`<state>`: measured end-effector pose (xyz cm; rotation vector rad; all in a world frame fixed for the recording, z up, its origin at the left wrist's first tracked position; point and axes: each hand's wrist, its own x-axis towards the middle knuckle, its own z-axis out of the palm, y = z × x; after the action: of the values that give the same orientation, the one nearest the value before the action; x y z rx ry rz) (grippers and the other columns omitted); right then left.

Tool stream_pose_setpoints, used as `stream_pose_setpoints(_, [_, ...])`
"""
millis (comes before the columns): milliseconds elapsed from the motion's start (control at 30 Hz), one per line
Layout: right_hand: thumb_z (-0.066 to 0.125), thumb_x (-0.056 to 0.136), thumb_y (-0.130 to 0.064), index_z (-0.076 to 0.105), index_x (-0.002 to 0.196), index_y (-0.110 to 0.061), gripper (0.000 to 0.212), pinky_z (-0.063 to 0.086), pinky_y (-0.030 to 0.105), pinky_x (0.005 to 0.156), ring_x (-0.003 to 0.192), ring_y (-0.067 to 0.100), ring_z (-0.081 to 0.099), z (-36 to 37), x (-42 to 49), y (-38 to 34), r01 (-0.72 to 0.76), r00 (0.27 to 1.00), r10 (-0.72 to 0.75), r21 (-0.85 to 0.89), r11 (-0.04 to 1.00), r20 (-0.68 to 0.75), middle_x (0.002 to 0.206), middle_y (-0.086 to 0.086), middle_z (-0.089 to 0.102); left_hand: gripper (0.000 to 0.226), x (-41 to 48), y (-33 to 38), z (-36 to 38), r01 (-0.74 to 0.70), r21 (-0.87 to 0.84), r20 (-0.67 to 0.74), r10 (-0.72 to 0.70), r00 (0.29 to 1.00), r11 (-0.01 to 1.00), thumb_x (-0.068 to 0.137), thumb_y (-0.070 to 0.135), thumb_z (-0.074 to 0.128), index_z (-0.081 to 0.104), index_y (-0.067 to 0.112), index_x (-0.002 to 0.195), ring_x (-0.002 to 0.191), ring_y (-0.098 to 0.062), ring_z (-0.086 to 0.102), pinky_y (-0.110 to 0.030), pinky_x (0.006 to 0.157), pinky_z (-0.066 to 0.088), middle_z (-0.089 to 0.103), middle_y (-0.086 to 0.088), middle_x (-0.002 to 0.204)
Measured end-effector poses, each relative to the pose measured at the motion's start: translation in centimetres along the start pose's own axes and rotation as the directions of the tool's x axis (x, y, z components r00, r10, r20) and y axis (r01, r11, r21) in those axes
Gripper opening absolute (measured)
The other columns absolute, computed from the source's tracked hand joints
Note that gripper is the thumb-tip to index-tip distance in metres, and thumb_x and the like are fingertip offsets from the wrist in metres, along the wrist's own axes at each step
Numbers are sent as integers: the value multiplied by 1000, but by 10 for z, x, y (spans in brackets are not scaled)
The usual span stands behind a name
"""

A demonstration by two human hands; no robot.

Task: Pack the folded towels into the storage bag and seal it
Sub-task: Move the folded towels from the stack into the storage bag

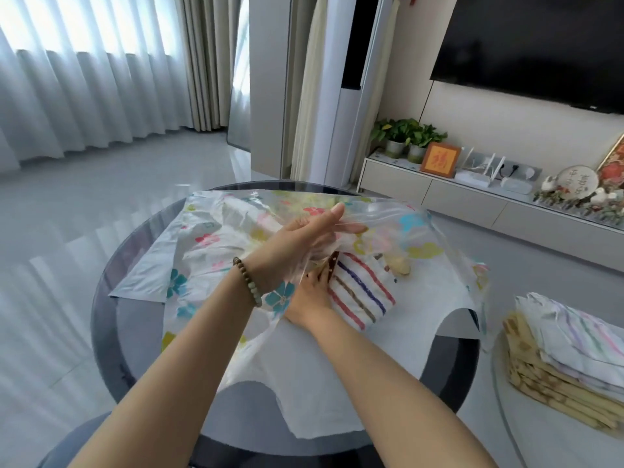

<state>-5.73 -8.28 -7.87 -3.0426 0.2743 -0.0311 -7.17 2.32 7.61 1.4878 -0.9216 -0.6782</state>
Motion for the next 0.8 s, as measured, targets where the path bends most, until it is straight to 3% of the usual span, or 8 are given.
stream_pose_setpoints(33, [25, 90, -59, 21, 150, -27, 68, -16, 60, 110, 144, 40, -11, -2, 5, 1, 5, 1000, -6, 26, 1000, 25, 160, 12, 7, 39, 0, 1, -4, 0, -4, -9, 0, 1000, 1000, 79, 62, 42, 73, 41, 92, 86, -2, 48, -13, 77, 38, 68, 8, 98])
stream_pose_setpoints(67, [25, 91, -60, 18, 150, -31, 67, -14, 59, 111, 144, 37, -16, -4, 6, 5, 27, 998, -29, 47, 999, 47, 161, 9, 4, 39, 0, 2, -10, 6, -1, -23, -6, 1000, 1000, 79, 63, 43, 72, 42, 93, 88, -6, 46, -14, 78, 38, 26, 6, 111])
stream_pose_setpoints(100, [25, 91, -62, 15, 150, -35, 66, -13, 59, 111, 143, 32, -24, -5, 3, 12, 65, 996, -68, 56, 996, 56, 162, 4, -2, 39, 0, 3, -15, 11, 6, -37, -11, 999, 1000, 78, 64, 44, 72, 42, 93, 87, -9, 42, -14, 76, 39, 40, 9, 89])
stream_pose_setpoints(167, [26, 92, -63, 10, 149, -43, 62, -14, 56, 112, 140, 22, -33, -8, -12, 30, 170, 985, -171, 35, 985, 23, 161, -5, -12, 40, 0, 4, -24, 8, 32, -58, -6, 998, 999, 76, 66, 44, 71, 44, 96, 81, -7, 38, -15, 71, 38, 47, 1, 100])
stream_pose_setpoints(400, [34, 94, -57, 7, 145, -51, 58, -2, 30, 118, 144, 1, -13, -39, -107, 70, 286, 957, -287, 232, 930, -27, 159, -20, -7, 40, 4, -7, -15, -12, -3, -109, 11, 994, 1000, 82, 60, 48, 72, 34, 100, 48, -9, 24, -20, 47, 24, 29, 8, 52])
stream_pose_setpoints(500, [43, 91, -57, 27, 139, -52, 51, 17, 12, 109, 139, -10, 17, -63, -159, 87, 303, 953, -278, 346, 888, -122, 152, -28, 21, 39, 7, -14, 1, -12, -32, -201, 5, 980, 999, 80, 60, 49, 74, 33, 93, 47, -9, 28, -22, 55, 30, 36, 9, 48])
stream_pose_setpoints(600, [54, 85, -52, 56, 107, -46, 23, 46, 13, 80, 95, 2, 58, -86, -204, 118, 173, 975, -42, 620, 765, -219, 107, -23, 59, 35, 14, -22, 24, -2, -79, -292, -21, 956, 997, 78, 59, 51, 75, 36, 85, 46, -6, 36, -22, 58, 35, 56, 10, 52])
stream_pose_setpoints(800, [59, 91, -16, 63, 67, -20, 25, 43, 22, 59, 55, 5, 52, -101, -257, 226, 31, 795, 503, 850, 526, -340, 66, -4, 62, 42, 26, -42, 59, 50, -141, -341, -96, 935, 989, 79, 61, 49, 74, 30, 94, 98, 0, 55, -28, 82, 38, 66, 23, 100])
